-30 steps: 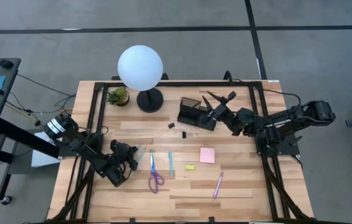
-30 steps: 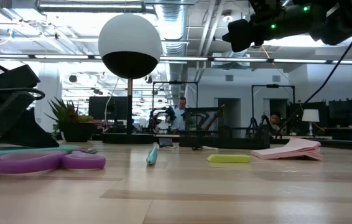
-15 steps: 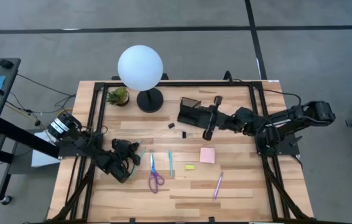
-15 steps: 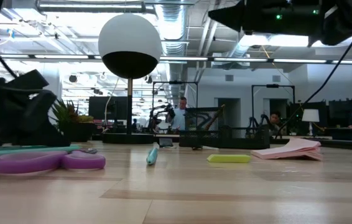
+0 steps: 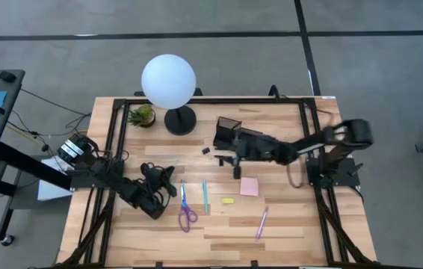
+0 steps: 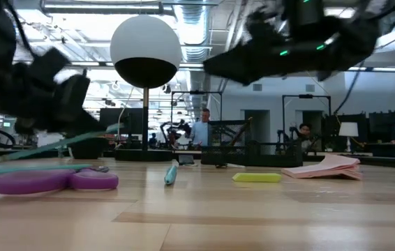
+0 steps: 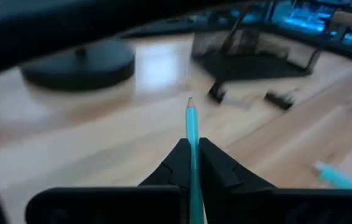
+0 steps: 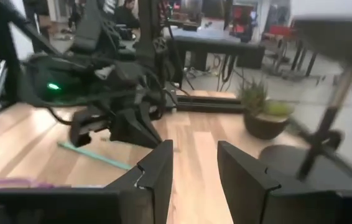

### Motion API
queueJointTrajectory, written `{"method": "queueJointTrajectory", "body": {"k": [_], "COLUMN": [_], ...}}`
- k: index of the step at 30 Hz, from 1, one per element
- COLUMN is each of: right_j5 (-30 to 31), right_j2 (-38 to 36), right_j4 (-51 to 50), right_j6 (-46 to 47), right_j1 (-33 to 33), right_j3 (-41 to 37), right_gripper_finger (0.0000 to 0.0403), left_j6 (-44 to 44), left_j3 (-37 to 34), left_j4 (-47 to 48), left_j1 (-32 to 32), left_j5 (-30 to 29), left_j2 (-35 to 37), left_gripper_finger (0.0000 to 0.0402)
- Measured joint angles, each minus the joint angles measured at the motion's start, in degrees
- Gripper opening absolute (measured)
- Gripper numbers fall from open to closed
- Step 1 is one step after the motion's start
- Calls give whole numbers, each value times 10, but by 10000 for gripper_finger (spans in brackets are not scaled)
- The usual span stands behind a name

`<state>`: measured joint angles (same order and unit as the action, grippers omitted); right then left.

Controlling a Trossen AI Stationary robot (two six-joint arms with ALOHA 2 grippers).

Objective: Pick and place office supplies into organizer
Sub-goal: Put the blue pencil into the black desk organizer

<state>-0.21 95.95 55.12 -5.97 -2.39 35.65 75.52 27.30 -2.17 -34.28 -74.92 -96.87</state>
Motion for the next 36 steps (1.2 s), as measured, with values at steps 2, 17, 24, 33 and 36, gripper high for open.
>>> {"method": "queueJointTrajectory", "body": {"k": [2, 17, 24, 33, 36], "right_j5": [-4, -79, -79, -78, -76], "right_j2": [56, 193, 189, 189, 189], "right_j4": [21, 3, -7, -6, 2], "right_j6": [10, 41, 25, -26, -46], "right_j1": [0, 1, 1, -1, -4], "right_j3": [36, 187, 186, 186, 186], "right_gripper_finger": [118, 157, 147, 134, 134], "left_j6": [-67, -225, -215, -197, -196], "left_j3": [18, 57, 56, 57, 57], "left_j4": [-11, 12, -53, -100, -95], "left_j1": [0, -3, -6, -12, -12], "left_j5": [-9, 148, 309, 356, 381], "left_j2": [10, 119, 53, 15, 16], "left_gripper_finger": [6, 2, 3, 95, 129]}}
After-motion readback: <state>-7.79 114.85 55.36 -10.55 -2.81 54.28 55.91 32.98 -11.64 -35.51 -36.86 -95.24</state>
